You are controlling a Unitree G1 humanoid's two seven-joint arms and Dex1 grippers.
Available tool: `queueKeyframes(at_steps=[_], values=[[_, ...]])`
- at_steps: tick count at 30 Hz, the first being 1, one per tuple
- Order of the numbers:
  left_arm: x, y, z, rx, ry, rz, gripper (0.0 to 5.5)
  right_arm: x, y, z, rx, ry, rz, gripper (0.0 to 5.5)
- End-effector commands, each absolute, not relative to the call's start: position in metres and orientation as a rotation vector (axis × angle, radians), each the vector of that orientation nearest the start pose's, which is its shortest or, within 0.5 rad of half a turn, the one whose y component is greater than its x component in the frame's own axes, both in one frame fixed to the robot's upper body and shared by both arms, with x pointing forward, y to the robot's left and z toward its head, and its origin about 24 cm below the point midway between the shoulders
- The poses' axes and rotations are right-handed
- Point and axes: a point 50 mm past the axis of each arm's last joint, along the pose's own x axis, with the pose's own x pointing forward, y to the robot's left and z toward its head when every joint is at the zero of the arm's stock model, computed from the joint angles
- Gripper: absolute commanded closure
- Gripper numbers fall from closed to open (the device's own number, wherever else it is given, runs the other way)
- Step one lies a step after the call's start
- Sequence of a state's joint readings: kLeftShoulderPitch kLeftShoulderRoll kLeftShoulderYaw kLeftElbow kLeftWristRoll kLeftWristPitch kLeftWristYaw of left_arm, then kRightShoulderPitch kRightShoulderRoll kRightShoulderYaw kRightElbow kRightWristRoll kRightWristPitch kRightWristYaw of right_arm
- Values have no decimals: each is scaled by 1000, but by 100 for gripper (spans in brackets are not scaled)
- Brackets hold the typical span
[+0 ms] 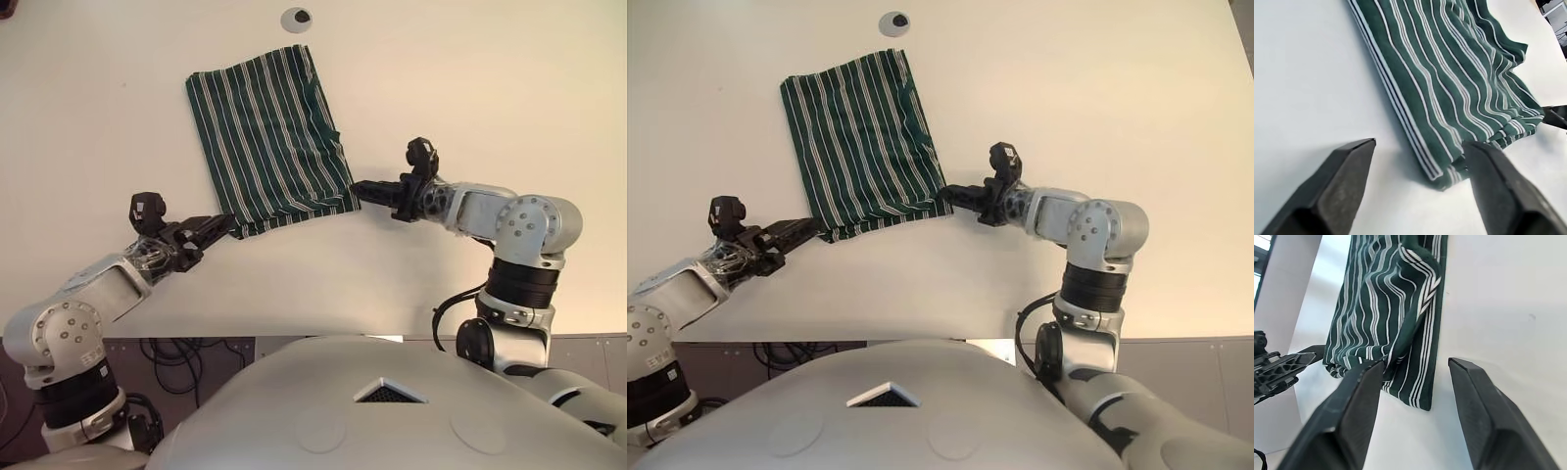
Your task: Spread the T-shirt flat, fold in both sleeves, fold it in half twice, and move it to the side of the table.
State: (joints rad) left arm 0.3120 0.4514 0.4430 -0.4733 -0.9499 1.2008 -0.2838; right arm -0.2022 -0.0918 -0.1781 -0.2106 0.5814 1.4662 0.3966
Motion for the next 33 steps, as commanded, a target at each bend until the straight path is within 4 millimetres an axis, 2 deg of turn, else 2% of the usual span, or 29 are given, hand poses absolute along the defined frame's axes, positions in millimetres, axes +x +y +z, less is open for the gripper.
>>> queueKeyframes(at_steps=[1, 4, 8, 14, 18, 22, 30, 33], values=[[152, 228, 46, -542, 816, -322, 225, 228, -119, 43, 588, 959, 693, 311], [148, 220, 46, -557, 826, -352, 253, 225, -118, 42, 593, 973, 696, 311], [145, 216, 44, -560, 830, -359, 327, 224, -115, 40, 604, 990, 702, 311], [147, 212, 41, -554, 835, -361, 421, 236, -112, 39, 707, 973, 674, 311], [147, 210, 39, -550, 836, -363, 487, 236, -110, 39, 707, 984, 681, 311], [147, 208, 39, -552, 832, -367, 546, 233, -111, 38, 686, 996, 685, 381], [147, 205, 39, -549, 821, -378, 550, 235, -113, 39, 669, 998, 687, 504], [144, 197, 43, -528, 815, -451, 550, 235, -116, 45, 675, 975, 719, 542]])
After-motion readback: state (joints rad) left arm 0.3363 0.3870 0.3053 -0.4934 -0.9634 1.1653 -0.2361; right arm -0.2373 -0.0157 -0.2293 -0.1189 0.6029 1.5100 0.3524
